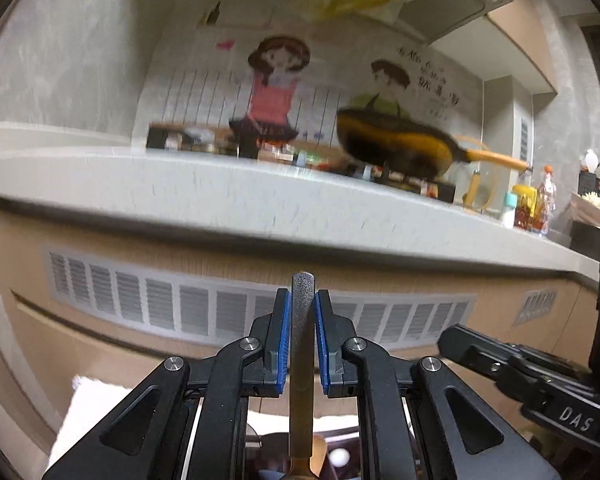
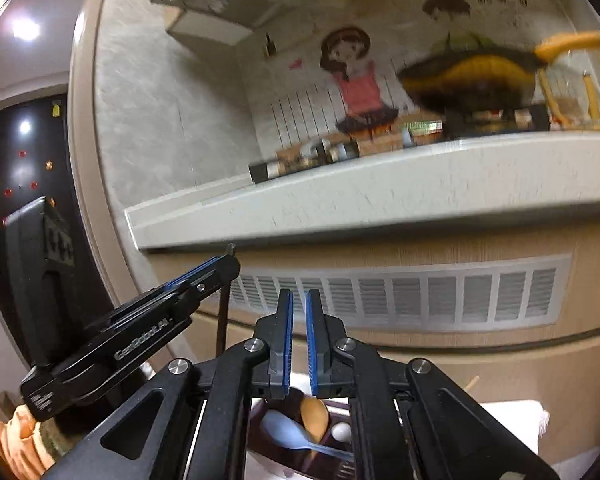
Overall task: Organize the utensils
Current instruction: 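Grasp the black-handled utensil with the left tool while the right tool drops the blue spoon into the caddy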
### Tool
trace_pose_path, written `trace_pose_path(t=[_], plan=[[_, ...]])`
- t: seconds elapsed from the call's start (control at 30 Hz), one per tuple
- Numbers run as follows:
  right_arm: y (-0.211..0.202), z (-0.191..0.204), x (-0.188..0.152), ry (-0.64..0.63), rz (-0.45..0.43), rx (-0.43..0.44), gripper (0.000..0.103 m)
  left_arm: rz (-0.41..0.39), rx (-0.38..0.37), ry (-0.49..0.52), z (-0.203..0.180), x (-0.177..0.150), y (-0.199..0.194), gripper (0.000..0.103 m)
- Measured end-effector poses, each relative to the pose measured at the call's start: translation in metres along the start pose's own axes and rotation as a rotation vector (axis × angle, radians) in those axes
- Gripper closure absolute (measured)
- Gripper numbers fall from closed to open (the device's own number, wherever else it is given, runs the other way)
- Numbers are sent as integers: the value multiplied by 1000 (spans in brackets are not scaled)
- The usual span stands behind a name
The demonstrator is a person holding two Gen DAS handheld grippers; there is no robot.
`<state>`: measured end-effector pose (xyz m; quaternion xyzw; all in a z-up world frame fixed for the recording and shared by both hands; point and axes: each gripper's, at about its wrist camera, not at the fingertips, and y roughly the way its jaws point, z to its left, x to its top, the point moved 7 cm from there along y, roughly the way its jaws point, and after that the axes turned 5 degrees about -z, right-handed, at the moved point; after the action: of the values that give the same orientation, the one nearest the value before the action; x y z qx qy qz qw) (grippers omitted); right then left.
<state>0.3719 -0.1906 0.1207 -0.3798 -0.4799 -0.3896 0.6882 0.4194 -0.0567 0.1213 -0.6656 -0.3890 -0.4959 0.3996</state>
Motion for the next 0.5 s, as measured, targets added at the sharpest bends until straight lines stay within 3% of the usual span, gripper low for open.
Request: trace_pose_path(t=[0.27,0.5], plan=[[16,-7,-34,-56,162,-28,96,62,11,-27,10,-35,20,91],[19,20,-76,-204,359,1,96,61,28,-46,21,-31,4,91]])
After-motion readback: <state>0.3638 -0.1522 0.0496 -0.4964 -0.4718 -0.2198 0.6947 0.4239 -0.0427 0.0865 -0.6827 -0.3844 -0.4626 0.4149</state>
